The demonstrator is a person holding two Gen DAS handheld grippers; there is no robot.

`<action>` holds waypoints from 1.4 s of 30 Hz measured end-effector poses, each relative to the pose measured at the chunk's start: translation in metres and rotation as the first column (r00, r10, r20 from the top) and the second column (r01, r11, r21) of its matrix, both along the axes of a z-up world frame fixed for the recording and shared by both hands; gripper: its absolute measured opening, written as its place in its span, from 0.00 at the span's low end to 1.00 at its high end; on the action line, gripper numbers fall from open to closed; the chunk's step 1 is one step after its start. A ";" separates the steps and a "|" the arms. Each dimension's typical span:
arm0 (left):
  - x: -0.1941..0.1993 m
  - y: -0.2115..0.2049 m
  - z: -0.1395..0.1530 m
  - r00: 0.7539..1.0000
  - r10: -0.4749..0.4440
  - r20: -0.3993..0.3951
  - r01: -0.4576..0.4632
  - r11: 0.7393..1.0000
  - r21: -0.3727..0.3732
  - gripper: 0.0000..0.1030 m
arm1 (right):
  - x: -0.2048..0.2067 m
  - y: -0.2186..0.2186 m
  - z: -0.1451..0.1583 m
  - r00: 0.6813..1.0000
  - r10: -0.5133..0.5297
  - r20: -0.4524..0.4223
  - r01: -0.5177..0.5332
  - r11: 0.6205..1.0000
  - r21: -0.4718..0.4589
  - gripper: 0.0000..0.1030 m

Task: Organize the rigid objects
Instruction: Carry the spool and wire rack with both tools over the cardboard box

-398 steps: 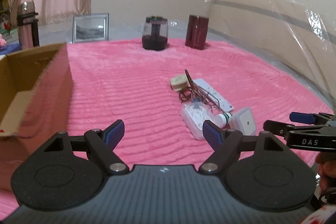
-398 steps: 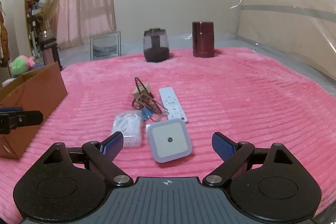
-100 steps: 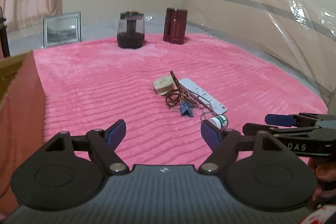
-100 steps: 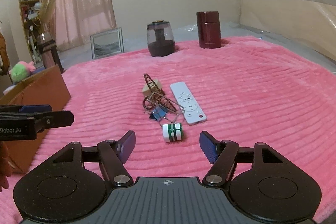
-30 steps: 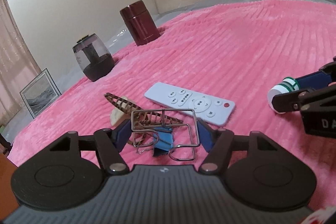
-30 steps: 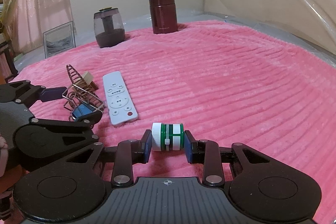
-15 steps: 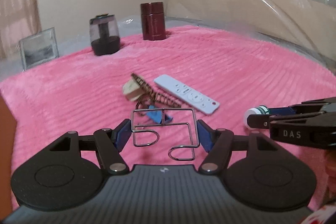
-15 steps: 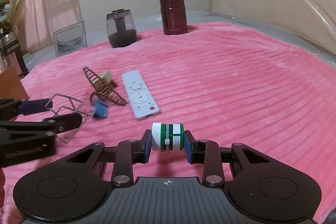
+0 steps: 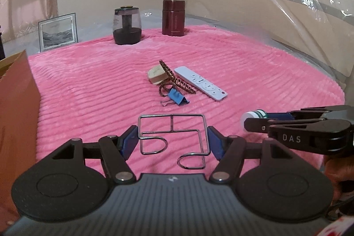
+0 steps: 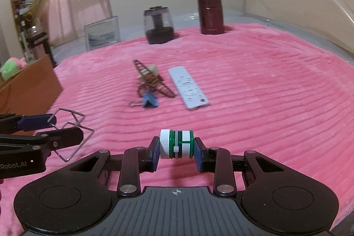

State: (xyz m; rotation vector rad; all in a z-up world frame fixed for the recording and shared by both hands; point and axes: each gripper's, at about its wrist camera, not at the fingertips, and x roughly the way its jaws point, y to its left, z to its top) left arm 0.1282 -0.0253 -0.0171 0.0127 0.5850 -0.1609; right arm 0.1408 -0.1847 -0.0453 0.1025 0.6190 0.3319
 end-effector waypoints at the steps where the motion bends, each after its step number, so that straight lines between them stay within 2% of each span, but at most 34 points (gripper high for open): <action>1: -0.006 0.002 0.004 1.000 0.000 0.002 0.000 1.000 -0.003 0.61 | -0.004 0.003 0.003 1.000 0.009 0.004 -0.009 1.000 0.000 0.28; 18: -0.097 0.063 0.068 0.998 0.035 0.059 -0.033 0.999 -0.021 0.61 | -0.068 0.070 0.062 0.977 0.193 0.092 -0.189 0.981 -0.052 0.27; 26: -0.131 0.102 0.088 0.994 0.080 0.076 -0.077 0.996 -0.041 0.61 | -0.084 0.114 0.083 0.945 0.302 0.126 -0.292 0.952 -0.090 0.27; 42: -0.183 0.174 0.100 0.976 0.202 0.082 -0.199 0.979 -0.043 0.61 | -0.105 0.204 0.092 0.862 0.485 0.145 -0.469 0.873 -0.133 0.27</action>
